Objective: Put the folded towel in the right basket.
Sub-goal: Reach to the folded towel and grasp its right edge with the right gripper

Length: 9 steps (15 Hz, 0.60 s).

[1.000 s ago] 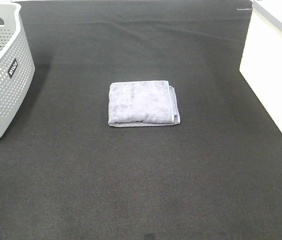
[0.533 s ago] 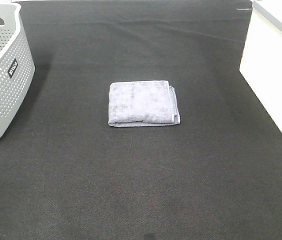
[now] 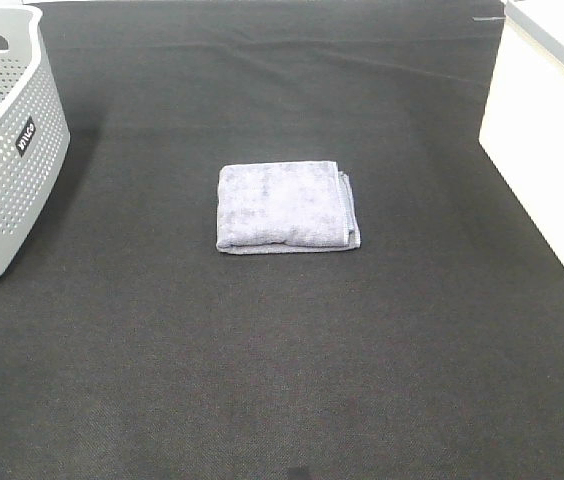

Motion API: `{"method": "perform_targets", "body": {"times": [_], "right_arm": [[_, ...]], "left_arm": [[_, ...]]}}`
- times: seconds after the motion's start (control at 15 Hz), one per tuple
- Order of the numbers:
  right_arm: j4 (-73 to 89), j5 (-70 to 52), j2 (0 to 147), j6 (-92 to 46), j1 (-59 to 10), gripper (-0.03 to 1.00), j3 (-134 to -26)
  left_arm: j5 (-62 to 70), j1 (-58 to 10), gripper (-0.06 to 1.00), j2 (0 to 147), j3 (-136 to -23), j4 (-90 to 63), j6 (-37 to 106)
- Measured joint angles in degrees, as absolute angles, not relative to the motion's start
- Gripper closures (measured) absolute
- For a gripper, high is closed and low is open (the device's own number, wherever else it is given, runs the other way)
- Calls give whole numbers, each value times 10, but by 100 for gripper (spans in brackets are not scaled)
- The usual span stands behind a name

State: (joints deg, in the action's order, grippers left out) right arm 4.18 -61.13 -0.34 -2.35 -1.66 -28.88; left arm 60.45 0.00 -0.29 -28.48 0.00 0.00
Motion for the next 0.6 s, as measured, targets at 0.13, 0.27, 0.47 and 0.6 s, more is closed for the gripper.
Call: {"method": "perform_targets", "body": {"times": [0.13,0.27,0.47,0.6], "right_arm": [[42,-611,-3,-23,-17,17,-289],[42,-611,-3,-23,-17,17,-289],[42,-611,-3,-23,-17,17,-289],[42,-611,-3,-23,-17,17,-289]], "left_arm": [[604,0,-3,-3,-285,0,0],[604,0,-3,-3,-285,0,0],[604,0,-3,-3,-285,0,0],[604,0,-3,-3,-285,0,0]]}}
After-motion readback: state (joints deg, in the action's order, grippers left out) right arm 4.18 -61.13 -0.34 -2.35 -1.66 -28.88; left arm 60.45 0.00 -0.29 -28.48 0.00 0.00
